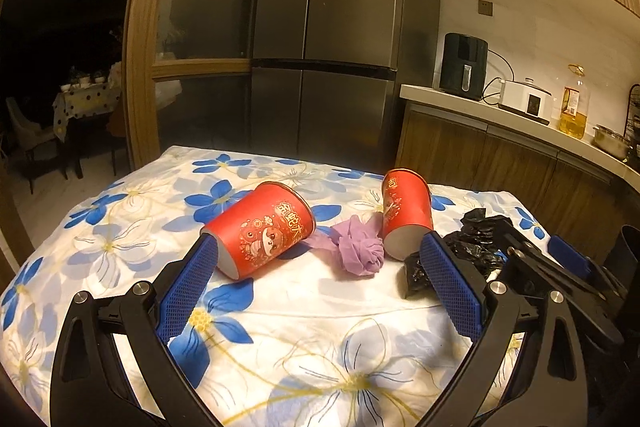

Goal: Collect trash
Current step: 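Close the right tool on the black bag beside the red cup, then grasp the lilac glove between the red cups with the left tool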

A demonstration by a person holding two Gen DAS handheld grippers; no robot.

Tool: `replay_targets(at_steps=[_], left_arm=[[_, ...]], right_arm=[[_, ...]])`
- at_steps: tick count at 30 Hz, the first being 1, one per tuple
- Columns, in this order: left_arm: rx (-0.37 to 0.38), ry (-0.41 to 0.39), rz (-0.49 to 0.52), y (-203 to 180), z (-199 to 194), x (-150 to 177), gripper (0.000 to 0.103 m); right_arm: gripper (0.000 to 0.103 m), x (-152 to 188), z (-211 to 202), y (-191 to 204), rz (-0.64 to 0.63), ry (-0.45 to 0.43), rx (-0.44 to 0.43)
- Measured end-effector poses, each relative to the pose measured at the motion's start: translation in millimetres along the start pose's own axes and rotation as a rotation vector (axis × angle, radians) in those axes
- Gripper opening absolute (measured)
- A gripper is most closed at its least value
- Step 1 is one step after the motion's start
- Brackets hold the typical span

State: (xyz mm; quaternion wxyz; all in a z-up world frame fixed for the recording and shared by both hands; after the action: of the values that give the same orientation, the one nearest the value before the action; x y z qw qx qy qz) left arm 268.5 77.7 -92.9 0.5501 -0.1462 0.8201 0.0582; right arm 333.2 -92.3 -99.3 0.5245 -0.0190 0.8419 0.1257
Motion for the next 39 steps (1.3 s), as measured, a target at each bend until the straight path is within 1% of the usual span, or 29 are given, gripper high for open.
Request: replay_targets(at_steps=[2, 3, 4, 5, 6, 7, 8, 10, 12, 13, 18, 20, 21, 22, 23, 24, 27, 29, 30, 31, 32, 34, 35, 37, 39], left_arm=[[0.012, 0.012, -0.016, 2, 4, 0, 0.097], [0.014, 0.015, -0.021, 3, 5, 0, 0.097], [0.012, 0.018, -0.025, 4, 7, 0, 0.097], [0.012, 0.022, -0.027, 3, 9, -1, 0.097], [0.014, 0.023, -0.027, 2, 10, -2, 0.097], [0.015, 0.022, -0.023, 0, 12, -2, 0.097], [0.016, 0.021, -0.017, -3, 12, -3, 0.097], [0.015, 0.025, 0.006, -11, 15, -2, 0.096], [0.018, 0.036, 0.015, -16, 20, 0, 0.095], [0.027, 0.049, 0.011, -19, 24, 1, 0.093], [0.046, 0.101, -0.017, -29, 42, 5, 0.091], [0.045, 0.124, -0.016, -32, 50, 9, 0.085], [0.041, 0.144, -0.01, -35, 56, 12, 0.08], [0.039, 0.163, -0.006, -37, 61, 14, 0.078], [0.036, 0.179, -0.005, -38, 65, 16, 0.073], [0.033, 0.197, -0.007, -39, 70, 18, 0.071], [0.023, 0.235, -0.033, -36, 80, 24, 0.071], [0.018, 0.262, -0.048, -34, 85, 29, 0.068], [0.015, 0.281, -0.045, -34, 89, 32, 0.063], [0.016, 0.294, -0.042, -35, 91, 34, 0.056], [0.023, 0.323, -0.041, -36, 96, 39, 0.053], [0.028, 0.362, -0.051, -35, 102, 44, 0.036], [0.035, 0.374, -0.06, -34, 104, 46, 0.034], [0.047, 0.374, -0.067, -34, 103, 47, 0.024], [0.063, 0.374, -0.068, -35, 103, 48, 0.017]], right_arm=[[0.058, 1, 8, 0, -0.001, 0.016, -0.003], [0.054, 3, 14, 1, 0.001, 0.034, -0.007], [0.046, 5, 18, 1, 0.003, 0.046, -0.013], [0.036, 6, 21, 0, 0.004, 0.056, -0.019], [0.03, 8, 24, 0, 0.003, 0.07, -0.027], [0.018, 9, 25, 1, 0.004, 0.076, -0.035], [0.01, 9, 25, 1, 0.003, 0.076, -0.04], [0.005, 9, 21, -1, -0.005, 0.069, -0.046], [0.003, 8, 15, -5, -0.003, 0.055, -0.046], [0.003, 7, 11, -8, -0.001, 0.048, -0.043], [0.002, 3, -12, -24, 0.019, 0.008, -0.031], [0.002, 2, -19, -28, 0.028, -0.001, -0.032], [0.002, 1, -24, -30, 0.032, -0.009, -0.033], [0.002, -1, -27, -32, 0.036, -0.016, -0.034], [0.002, -2, -30, -34, 0.042, -0.022, -0.037], [0.002, -4, -34, -35, 0.045, -0.029, -0.04], [0.002, -8, -41, -36, 0.041, -0.044, -0.047], [0.002, -10, -46, -36, 0.035, -0.054, -0.047], [0.002, -12, -49, -37, 0.037, -0.06, -0.049], [0.002, -12, -50, -36, 0.039, -0.062, -0.049], [0.002, -13, -52, -36, 0.041, -0.065, -0.052], [0.002, -13, -55, -36, 0.037, -0.069, -0.051], [0.002, -13, -56, -36, 0.034, -0.069, -0.049], [0.002, -11, -59, -36, 0.028, -0.07, -0.046], [0.002, -11, -63, -37, 0.03, -0.069, -0.042]])
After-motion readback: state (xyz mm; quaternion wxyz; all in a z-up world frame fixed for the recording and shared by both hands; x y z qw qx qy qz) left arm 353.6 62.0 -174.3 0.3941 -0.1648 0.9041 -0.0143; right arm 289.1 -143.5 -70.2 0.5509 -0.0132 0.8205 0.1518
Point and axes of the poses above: each gripper's, at about its wrist camera, not at the fingertips, and z roughly the way its jaws point, y to its left, x to its underside, the point moved 8 cm from there along z, roughly the way its jaws point, and after that the axes turned 2 degrees about -x, right-handed, at the moved point
